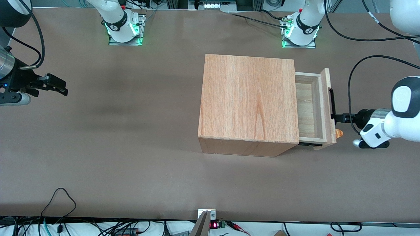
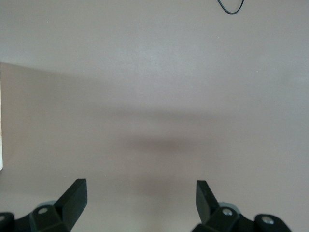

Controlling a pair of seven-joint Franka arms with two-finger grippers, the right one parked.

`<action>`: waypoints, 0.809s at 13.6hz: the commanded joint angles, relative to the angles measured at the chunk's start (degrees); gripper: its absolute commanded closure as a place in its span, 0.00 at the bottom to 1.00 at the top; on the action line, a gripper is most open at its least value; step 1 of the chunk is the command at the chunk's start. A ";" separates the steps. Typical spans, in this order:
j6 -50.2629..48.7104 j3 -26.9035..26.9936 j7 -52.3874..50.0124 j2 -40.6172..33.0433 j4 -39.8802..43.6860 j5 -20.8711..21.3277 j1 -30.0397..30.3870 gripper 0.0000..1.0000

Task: Open top drawer with left arm
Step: 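Pull the handle outward from the cabinet with the left gripper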

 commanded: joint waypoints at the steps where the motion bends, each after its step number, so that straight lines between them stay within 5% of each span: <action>1: 4.49 0.05 -0.16 3.99 2.58 1.79 1.09 0.00; 11: 6.33 0.05 2.74 4.35 3.46 -0.05 7.86 0.00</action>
